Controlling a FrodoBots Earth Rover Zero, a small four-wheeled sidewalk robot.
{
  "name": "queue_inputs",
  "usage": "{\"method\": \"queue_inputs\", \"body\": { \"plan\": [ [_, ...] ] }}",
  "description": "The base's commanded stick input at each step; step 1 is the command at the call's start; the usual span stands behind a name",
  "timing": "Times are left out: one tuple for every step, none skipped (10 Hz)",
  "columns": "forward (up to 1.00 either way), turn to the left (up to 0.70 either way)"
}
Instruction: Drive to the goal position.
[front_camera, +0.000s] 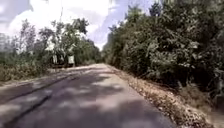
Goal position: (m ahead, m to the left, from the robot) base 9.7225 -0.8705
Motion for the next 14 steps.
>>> {"method": "queue_inputs", "body": {
  "plan": [
    [0.7, 0.0],
    [0.7, 0.0],
    [0.7, 0.0],
    [0.7, 0.0],
    [0.7, 0.0],
    [0.7, 0.0],
    [0.7, 0.0],
    [0.7, 0.0],
    [0.7, 0.0],
    [0.7, 0.03],
    [0.7, 0.18],
    [0.7, 0.33],
    [0.7, 0.07],
    [0.7, 0.0]
  ]
}}
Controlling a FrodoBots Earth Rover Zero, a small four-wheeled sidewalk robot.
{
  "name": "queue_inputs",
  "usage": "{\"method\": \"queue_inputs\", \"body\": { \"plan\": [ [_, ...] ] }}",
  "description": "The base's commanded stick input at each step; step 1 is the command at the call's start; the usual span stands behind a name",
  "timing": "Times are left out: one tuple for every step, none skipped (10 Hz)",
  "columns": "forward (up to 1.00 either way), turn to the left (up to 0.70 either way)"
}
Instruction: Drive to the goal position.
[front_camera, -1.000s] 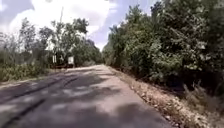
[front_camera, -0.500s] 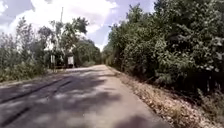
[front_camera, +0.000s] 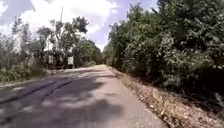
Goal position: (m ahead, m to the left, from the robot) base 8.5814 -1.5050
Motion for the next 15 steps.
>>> {"method": "queue_inputs", "body": {
  "plan": [
    [0.7, 0.0],
    [0.7, 0.0],
    [0.7, 0.0],
    [0.7, 0.0],
    [0.7, 0.0],
    [0.7, 0.0],
    [0.7, 0.0],
    [0.7, 0.0],
    [0.7, 0.0],
    [0.7, 0.0],
    [0.7, 0.0],
    [0.7, 0.0],
    [0.7, 0.04],
    [0.7, 0.2],
    [0.7, 0.0]
  ]
}}
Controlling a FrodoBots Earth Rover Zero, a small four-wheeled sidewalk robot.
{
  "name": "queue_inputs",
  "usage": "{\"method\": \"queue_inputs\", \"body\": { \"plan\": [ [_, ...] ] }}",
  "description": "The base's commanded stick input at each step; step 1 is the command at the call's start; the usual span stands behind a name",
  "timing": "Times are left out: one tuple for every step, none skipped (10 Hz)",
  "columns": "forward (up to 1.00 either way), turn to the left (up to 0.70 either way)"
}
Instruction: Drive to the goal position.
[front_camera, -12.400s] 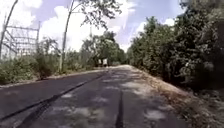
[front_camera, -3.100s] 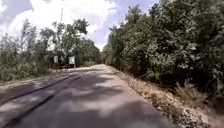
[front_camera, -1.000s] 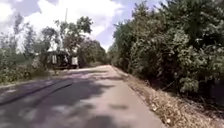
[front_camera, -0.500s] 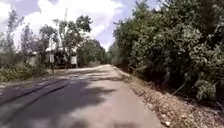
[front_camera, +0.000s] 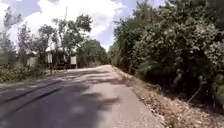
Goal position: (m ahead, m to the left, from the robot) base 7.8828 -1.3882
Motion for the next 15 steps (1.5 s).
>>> {"method": "queue_inputs", "body": {
  "plan": [
    [0.7, 0.0],
    [0.7, 0.0],
    [0.7, 0.0],
    [0.7, 0.0],
    [0.7, 0.0],
    [0.7, 0.0],
    [0.7, 0.0],
    [0.7, 0.0],
    [0.7, 0.0],
    [0.7, 0.0],
    [0.7, 0.0],
    [0.7, 0.14],
    [0.7, 0.31],
    [0.7, 0.35],
    [0.7, 0.19]
  ]
}}
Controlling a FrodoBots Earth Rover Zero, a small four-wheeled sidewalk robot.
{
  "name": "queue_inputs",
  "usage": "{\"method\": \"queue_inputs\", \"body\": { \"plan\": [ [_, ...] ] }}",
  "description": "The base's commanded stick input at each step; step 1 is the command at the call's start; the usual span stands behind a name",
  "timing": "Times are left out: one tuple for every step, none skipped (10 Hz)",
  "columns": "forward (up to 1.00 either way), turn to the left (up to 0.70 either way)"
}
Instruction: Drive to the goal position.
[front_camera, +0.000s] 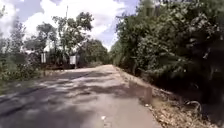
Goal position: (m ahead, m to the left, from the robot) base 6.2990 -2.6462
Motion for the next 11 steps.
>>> {"method": "queue_inputs", "body": {
  "plan": [
    [0.7, 0.0],
    [0.7, 0.0],
    [0.7, 0.0],
    [0.7, 0.0],
    [0.7, 0.0],
    [0.7, 0.0],
    [0.7, 0.0],
    [0.7, 0.0],
    [0.7, 0.0],
    [0.7, 0.0],
    [0.7, 0.0]
  ]
}}
